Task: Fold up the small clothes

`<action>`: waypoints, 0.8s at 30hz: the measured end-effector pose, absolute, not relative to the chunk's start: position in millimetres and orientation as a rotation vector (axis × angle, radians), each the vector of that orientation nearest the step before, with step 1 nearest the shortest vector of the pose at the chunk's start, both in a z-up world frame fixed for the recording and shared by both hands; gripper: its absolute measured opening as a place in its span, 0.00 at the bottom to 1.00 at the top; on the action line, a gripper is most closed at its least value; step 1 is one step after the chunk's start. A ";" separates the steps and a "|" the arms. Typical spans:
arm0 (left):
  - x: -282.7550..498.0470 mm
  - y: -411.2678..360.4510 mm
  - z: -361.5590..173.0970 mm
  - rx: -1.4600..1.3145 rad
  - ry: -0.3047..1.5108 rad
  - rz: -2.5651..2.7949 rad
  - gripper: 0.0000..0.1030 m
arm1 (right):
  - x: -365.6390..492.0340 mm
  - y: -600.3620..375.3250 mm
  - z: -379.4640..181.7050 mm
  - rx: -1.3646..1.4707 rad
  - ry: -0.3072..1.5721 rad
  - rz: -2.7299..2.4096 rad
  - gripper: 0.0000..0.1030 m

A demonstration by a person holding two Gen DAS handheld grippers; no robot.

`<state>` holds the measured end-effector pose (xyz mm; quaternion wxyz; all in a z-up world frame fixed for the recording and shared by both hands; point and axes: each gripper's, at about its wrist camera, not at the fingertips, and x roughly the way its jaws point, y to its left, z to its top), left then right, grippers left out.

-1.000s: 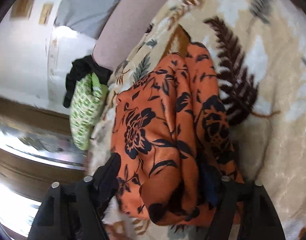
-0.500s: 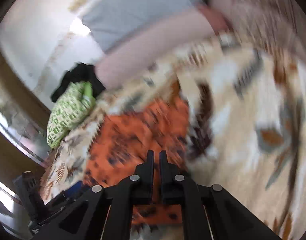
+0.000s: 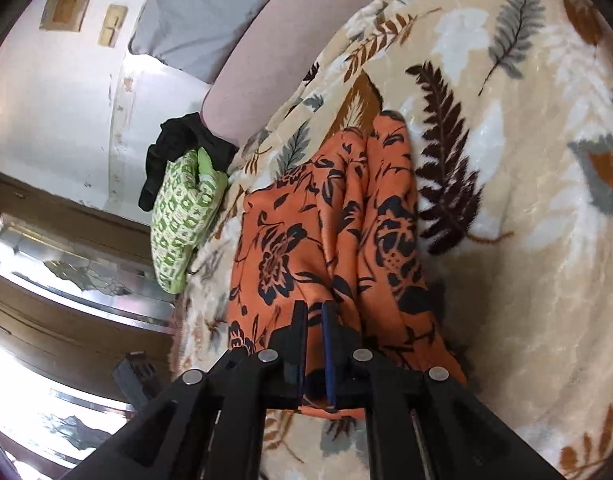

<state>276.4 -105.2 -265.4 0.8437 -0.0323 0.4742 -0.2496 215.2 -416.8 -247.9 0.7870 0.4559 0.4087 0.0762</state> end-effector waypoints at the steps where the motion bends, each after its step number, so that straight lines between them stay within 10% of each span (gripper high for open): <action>1: 277.9 -103.3 -267.8 -0.091 1.017 -0.539 0.81 | 211.6 -417.8 -248.5 0.975 0.883 0.161 0.08; 9: 278.1 -99.0 -275.6 -0.125 1.047 -0.555 0.84 | 161.5 -416.9 -235.5 0.911 0.781 0.242 0.19; 11: 277.4 -101.8 -274.6 -0.106 1.040 -0.552 0.84 | 146.9 -414.6 -238.8 0.956 0.725 0.263 0.56; 12: 277.4 -103.6 -274.5 -0.103 1.042 -0.552 0.84 | 140.5 -412.0 -242.3 0.985 0.701 0.271 0.98; 17: 277.8 -107.7 -273.7 -0.102 1.059 -0.553 0.84 | 138.4 -405.5 -251.1 1.004 0.651 0.230 0.98; 24: 276.9 -108.4 -269.6 -0.085 1.054 -0.556 0.84 | 173.5 -402.1 -271.5 1.092 0.709 0.218 0.59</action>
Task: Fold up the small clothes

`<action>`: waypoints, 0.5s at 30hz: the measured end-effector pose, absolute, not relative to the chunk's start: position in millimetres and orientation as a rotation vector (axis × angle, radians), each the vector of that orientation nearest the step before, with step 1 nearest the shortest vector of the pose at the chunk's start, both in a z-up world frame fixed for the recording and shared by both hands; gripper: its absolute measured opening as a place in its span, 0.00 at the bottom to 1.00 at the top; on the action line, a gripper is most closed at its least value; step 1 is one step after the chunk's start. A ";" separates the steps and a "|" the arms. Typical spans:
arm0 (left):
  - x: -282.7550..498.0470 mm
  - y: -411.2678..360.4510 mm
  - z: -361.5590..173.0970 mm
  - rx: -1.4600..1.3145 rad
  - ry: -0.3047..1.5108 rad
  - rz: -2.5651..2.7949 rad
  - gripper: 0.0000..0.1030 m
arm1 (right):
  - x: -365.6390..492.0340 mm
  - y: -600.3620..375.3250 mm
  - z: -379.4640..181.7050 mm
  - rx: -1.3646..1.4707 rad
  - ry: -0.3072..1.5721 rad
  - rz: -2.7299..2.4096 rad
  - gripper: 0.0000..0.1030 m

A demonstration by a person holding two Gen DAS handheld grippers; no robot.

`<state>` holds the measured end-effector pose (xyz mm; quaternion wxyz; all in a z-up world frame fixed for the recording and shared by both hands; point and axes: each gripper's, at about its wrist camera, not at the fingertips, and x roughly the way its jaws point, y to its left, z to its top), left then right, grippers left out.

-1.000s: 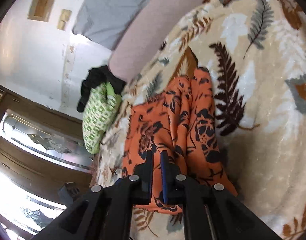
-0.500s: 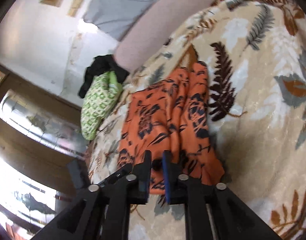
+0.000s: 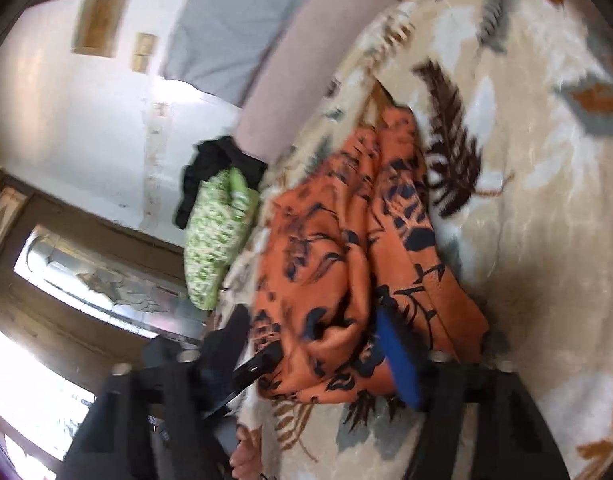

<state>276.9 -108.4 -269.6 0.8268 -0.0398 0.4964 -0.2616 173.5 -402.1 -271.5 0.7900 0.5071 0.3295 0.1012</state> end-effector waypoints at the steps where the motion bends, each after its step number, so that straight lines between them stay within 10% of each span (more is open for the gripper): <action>1: 276.8 -108.2 -269.2 -0.084 1.055 -0.558 0.84 | 179.2 -400.2 -273.9 1.104 0.690 0.218 0.58; 8: 275.3 -105.4 -266.0 -0.082 1.052 -0.571 0.84 | 216.3 -371.3 -273.9 1.046 0.732 0.226 0.57; 11: 274.8 -105.2 -263.4 -0.092 1.049 -0.577 0.84 | 232.0 -363.1 -276.2 1.000 0.787 0.168 0.25; 15: 267.0 -107.2 -244.9 -0.096 0.965 -0.611 0.84 | 234.2 -353.5 -246.8 0.810 0.784 0.082 0.22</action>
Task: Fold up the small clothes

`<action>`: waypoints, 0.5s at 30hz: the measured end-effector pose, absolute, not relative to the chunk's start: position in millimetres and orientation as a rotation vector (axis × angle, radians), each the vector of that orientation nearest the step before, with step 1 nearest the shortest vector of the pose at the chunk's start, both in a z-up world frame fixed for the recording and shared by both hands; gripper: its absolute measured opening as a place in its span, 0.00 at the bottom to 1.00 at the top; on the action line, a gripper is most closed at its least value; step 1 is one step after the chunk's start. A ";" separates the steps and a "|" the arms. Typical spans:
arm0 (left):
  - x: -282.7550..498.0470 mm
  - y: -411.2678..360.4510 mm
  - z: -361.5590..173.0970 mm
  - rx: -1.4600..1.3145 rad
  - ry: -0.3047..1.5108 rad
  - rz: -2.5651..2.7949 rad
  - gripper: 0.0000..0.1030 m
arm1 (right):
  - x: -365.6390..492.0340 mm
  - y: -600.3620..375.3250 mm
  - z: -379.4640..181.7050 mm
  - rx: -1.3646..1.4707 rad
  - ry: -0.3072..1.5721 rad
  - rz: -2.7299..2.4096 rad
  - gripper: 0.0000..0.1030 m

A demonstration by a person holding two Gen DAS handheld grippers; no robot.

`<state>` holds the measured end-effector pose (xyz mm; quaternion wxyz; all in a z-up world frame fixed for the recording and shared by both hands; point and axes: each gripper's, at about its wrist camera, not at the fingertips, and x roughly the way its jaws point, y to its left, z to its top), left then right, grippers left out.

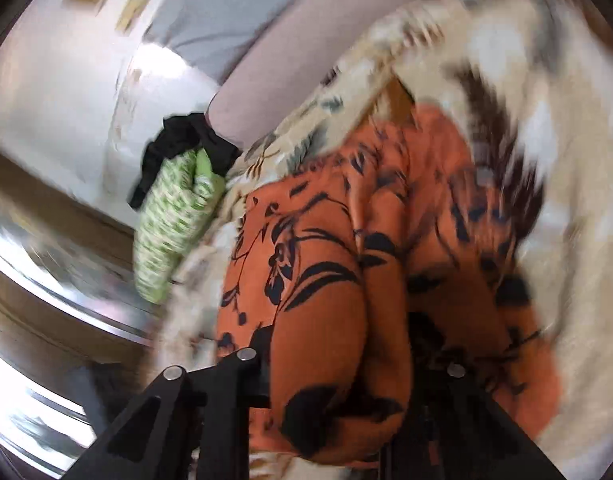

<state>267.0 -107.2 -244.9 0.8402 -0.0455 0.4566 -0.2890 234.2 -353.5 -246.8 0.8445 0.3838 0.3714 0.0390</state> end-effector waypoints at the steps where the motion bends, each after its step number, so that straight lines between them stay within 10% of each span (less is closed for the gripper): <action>1: 264.0 -109.2 -239.7 -0.086 0.939 -0.619 0.84 | 231.6 -348.0 -234.0 0.739 0.769 0.076 0.22; 6: 257.6 -121.5 -231.1 -0.079 0.908 -0.655 0.84 | 199.2 -348.3 -187.2 0.597 0.703 0.037 0.21; 15: 275.2 -121.4 -268.6 -0.129 1.146 -0.605 0.86 | 211.9 -420.6 -270.4 1.071 0.939 0.109 0.33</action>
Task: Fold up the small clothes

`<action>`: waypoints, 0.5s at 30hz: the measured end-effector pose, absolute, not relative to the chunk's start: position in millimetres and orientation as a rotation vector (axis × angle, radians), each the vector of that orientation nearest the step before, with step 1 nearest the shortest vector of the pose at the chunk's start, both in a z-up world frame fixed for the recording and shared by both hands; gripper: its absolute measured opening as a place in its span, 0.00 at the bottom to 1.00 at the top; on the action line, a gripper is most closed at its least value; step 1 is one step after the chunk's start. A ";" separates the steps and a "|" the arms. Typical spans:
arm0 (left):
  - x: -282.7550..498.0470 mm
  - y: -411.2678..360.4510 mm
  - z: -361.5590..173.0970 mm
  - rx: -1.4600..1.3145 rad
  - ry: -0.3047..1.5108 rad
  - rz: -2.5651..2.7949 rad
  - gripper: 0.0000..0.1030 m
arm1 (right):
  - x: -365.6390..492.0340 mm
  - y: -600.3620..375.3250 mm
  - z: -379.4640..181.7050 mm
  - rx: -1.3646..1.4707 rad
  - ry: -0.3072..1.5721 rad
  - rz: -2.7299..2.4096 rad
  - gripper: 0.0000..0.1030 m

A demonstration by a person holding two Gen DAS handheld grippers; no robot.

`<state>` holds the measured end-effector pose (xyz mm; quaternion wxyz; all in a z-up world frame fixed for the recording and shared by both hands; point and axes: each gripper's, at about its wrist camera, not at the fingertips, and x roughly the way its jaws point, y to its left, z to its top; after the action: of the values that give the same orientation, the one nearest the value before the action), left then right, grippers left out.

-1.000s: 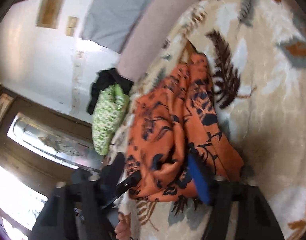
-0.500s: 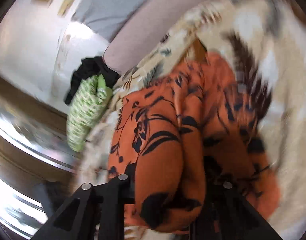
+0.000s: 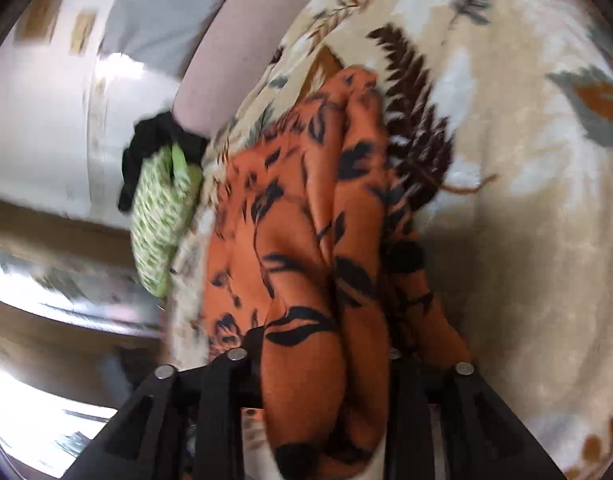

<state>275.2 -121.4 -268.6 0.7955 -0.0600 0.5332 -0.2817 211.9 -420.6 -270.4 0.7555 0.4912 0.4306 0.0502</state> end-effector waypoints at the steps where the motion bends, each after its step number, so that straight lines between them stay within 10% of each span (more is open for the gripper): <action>1: 274.3 -121.3 -265.4 -0.115 1.127 -0.597 0.86 | 209.0 -427.4 -261.0 1.045 0.919 0.091 0.33; 5: 266.5 -130.5 -253.1 -0.038 1.074 -0.562 0.86 | 189.5 -459.4 -209.7 0.923 0.735 -0.109 0.51; 15: 271.2 -137.4 -245.9 0.017 1.057 -0.528 0.86 | 319.2 -402.1 -234.5 0.722 1.017 -0.071 0.40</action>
<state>271.2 -137.4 -245.9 0.8303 0.0079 0.4985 -0.2490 319.2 -402.1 -234.5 0.8113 0.3379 0.4760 -0.0332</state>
